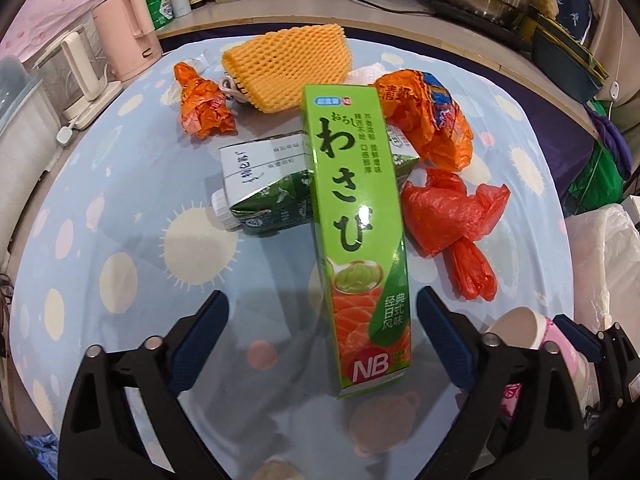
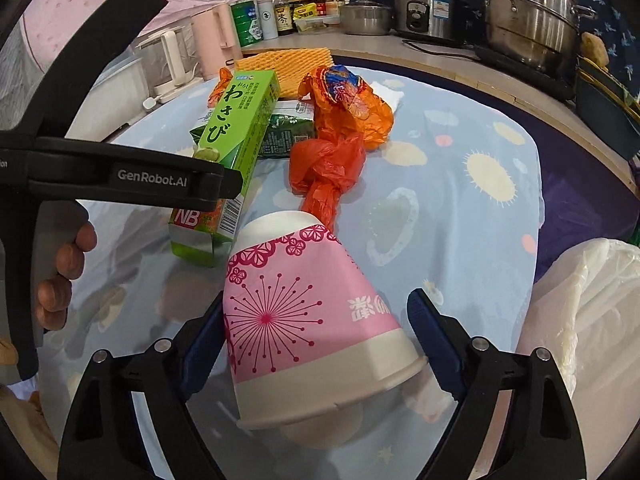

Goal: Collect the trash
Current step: 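Grasp the pink paper cup with the right tool while the left tool grasps the green wasabi box, then carry the cup and wasabi box over the white bin and open both tools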

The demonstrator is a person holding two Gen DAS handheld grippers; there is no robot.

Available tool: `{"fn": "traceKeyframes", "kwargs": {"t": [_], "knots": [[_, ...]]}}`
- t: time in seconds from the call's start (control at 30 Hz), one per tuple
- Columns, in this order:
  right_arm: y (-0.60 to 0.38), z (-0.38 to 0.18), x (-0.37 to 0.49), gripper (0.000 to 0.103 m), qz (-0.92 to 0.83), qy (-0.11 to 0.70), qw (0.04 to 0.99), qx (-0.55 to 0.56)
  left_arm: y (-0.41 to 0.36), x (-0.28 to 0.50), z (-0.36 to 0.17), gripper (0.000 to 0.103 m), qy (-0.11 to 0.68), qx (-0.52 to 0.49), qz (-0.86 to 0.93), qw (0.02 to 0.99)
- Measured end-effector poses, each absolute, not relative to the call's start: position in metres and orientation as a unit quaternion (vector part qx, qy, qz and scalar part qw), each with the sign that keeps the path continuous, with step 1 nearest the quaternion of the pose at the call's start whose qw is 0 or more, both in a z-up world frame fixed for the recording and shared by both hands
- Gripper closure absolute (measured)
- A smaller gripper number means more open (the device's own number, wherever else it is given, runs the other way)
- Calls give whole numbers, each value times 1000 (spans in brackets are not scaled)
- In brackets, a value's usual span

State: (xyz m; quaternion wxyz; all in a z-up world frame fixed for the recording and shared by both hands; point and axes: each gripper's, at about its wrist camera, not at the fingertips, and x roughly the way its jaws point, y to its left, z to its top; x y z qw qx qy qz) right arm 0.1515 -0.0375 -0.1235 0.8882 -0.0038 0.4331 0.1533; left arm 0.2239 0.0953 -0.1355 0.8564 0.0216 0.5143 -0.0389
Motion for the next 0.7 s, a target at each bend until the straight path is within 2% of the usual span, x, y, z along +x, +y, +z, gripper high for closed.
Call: {"fn": "traceKeyframes", "kwargs": {"t": [0.13, 0.2, 0.23, 0.27, 0.7], "knots": [[-43, -116, 143, 19, 126, 438, 890, 16, 92, 222, -139, 39, 526, 19, -57, 848], [-47, -111, 137, 19, 109, 442, 890, 26, 91, 219, -138, 53, 527, 17, -64, 847], [-49, -110, 134, 19, 103, 444, 890, 31, 90, 217, -136, 56, 526, 17, -65, 848], [-51, -107, 131, 19, 95, 445, 890, 36, 90, 214, -135, 65, 526, 18, -68, 848], [-89, -73, 98, 19, 24, 423, 901, 90, 78, 173, -94, 66, 487, 39, -91, 868]]}}
